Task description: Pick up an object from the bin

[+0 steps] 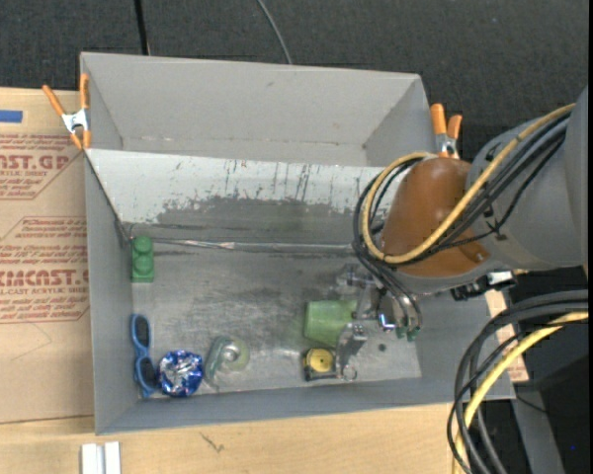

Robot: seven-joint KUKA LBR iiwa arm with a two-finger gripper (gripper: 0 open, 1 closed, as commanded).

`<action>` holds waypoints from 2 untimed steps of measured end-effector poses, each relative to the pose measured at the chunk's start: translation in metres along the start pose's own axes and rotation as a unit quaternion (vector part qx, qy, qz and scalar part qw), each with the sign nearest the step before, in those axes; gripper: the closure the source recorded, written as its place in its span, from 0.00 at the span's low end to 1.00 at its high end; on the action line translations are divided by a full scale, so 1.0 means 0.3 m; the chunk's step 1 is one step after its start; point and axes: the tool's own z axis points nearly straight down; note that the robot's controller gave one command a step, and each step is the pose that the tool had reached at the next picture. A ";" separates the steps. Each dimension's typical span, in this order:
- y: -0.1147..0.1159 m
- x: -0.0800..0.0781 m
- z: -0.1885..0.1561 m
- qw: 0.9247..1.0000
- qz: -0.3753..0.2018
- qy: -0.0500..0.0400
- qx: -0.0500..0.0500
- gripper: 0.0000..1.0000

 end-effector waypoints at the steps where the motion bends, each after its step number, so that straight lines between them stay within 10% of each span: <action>1: -0.002 0.031 0.003 0.999 0.048 0.001 0.000 0.00; 2: 0.003 0.050 0.072 0.997 0.074 -0.008 0.001 0.00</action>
Offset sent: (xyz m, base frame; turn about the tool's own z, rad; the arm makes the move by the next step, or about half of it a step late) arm -0.0092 -0.0003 -0.0001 0.0953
